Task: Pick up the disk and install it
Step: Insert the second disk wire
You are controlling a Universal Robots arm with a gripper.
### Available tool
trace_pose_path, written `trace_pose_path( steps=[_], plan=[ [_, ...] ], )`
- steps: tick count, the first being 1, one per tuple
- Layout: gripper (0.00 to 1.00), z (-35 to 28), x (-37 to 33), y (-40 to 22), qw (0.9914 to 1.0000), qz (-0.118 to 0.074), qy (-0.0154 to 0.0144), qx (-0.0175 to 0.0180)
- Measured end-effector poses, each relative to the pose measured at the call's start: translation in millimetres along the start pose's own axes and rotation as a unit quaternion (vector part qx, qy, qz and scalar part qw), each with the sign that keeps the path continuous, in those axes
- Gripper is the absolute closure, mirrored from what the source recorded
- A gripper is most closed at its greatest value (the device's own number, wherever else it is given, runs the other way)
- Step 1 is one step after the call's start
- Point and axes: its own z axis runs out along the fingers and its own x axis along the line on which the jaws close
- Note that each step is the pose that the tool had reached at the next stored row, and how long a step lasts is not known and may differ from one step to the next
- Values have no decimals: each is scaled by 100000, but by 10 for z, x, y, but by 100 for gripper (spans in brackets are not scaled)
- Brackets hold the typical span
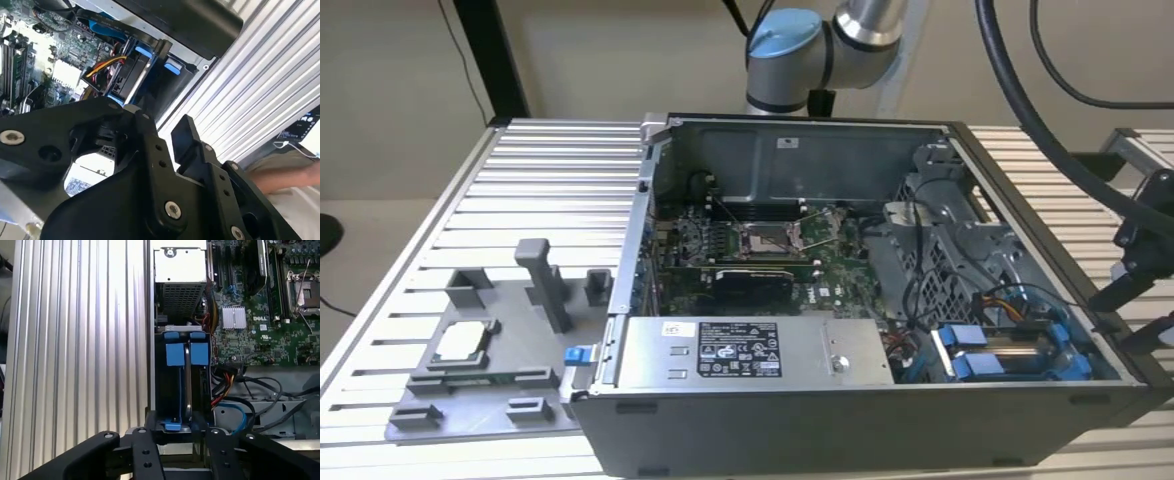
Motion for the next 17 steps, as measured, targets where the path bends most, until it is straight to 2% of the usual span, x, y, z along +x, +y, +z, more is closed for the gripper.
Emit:
trace_pose_path(
  steps=[2, 4, 9, 12, 13, 17],
  plan=[
    [100, 11, 0, -4, 99992, 1009, -728, 6],
    [100, 23, 1, -7, 99965, 2328, -1237, 34],
    [100, 52, 1, -15, 99787, 6141, -2208, 167],
    [100, 59, 1, -25, 99683, 7534, -2548, 215],
    [0, 60, 1, -33, 99662, 7787, -2606, 227],
    [0, 55, -5, -127, 99635, 8101, -2680, 237]
  ],
)
